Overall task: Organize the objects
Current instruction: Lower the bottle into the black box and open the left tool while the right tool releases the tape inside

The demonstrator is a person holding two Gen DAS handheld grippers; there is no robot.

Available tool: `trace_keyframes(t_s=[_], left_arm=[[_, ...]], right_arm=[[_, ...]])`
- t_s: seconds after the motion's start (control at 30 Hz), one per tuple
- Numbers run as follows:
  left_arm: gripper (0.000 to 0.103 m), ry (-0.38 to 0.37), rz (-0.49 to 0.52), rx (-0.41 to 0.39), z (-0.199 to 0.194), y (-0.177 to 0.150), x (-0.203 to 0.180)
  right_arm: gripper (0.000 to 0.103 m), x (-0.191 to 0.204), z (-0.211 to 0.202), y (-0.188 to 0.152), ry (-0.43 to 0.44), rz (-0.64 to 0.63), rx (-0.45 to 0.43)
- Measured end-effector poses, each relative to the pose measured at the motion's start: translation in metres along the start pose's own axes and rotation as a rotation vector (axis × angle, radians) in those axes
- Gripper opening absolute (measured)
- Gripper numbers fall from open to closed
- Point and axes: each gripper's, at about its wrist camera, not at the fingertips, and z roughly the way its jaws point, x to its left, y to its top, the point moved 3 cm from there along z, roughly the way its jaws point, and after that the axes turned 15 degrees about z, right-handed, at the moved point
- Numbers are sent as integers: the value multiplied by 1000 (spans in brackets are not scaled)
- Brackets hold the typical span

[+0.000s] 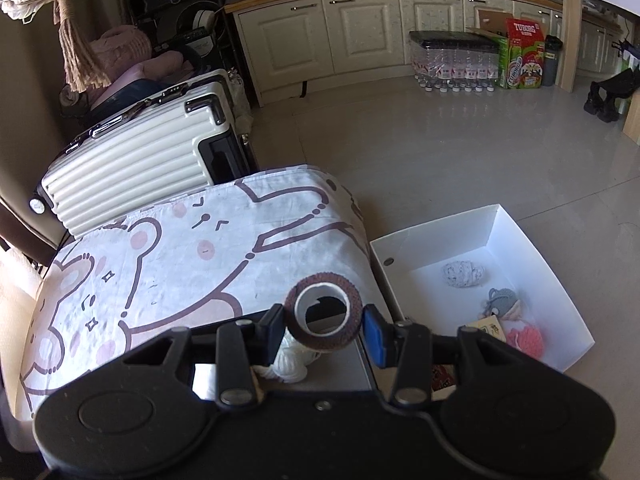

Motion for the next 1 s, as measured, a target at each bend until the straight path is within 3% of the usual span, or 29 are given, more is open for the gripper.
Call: trace_keyframes(t_s=[0.5,0.57,0.63,1.0], left_arm=[[42,-64,-64,80,54,-11,-11],[47,-83,-68,86,57,-11,-10],[63,-104,-67,98,58,-10,-10],[62,-53,120,144,44,-7,-6]], right_arm=[[43,-12,27,-2,5,5,61],[43,-11,31,-3,8,3,69],[43,-9,35,-4,8,-1,76],[43,-2,62,-12,3,7,128]])
